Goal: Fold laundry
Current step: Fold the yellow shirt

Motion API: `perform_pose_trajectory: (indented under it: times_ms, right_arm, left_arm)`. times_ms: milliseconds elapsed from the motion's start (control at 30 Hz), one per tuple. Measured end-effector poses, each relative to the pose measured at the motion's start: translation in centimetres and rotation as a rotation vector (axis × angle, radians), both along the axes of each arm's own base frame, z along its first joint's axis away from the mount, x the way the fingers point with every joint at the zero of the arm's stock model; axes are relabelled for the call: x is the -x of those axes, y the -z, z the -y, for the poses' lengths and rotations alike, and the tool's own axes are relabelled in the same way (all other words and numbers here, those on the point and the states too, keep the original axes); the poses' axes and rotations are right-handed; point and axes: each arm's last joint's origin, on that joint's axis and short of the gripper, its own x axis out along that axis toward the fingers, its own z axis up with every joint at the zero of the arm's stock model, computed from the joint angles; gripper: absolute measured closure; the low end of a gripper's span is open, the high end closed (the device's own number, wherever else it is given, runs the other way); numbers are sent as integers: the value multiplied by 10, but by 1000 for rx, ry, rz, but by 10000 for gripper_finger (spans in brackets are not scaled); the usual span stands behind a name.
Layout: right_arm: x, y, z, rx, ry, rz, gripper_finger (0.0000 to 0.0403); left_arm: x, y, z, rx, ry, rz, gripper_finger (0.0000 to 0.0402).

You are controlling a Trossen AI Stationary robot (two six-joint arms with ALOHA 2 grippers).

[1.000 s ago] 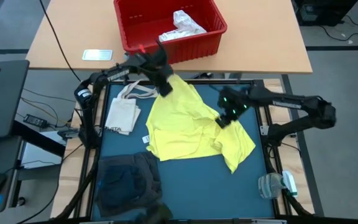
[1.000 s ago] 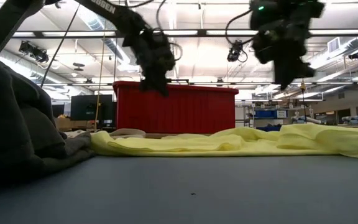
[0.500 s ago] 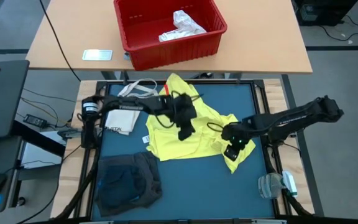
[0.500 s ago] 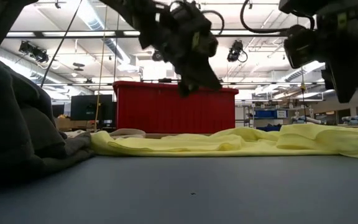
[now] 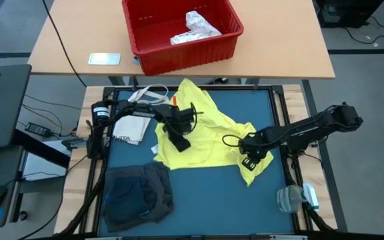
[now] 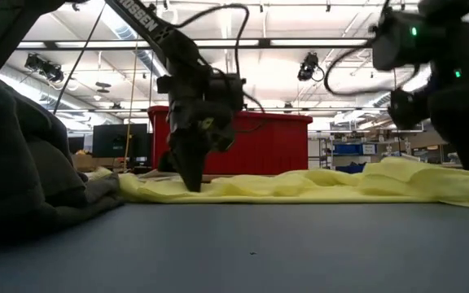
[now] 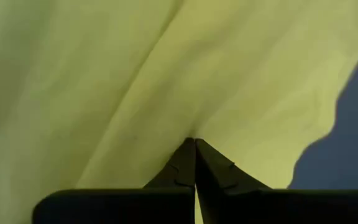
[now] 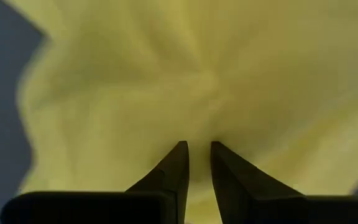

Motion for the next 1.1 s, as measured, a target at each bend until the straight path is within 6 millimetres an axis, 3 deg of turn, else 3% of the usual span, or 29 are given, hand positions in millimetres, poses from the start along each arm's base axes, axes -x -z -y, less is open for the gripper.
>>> perform_pose_trajectory:
  times_ms: [100,233,400,600,733,867,1100]
  right_arm:
    - [1,19,-7,-99,33,-15,328]
    - [-13,22,-24,-272,-12,91,328]
    - [-48,-3,-39,-444,-162,459,331]
    - [-66,-32,-27,-484,-197,718,356]
    - [-62,-42,-15,-354,-161,790,369]
    - [-63,-45,-4,-164,-276,880,357]
    - [-100,-30,28,36,-452,828,245]
  left_arm:
    - [7,0,-20,-32,-44,-18,397]
    - [16,-1,-57,-92,-151,0,397]
    - [32,-11,-103,-230,-274,-28,397]
    - [50,-44,-138,-283,-360,-22,397]
    - [53,-69,-130,-259,-333,-37,397]
    - [48,-102,-96,-269,-232,35,397]
    - [59,-162,-47,-317,-197,204,397]
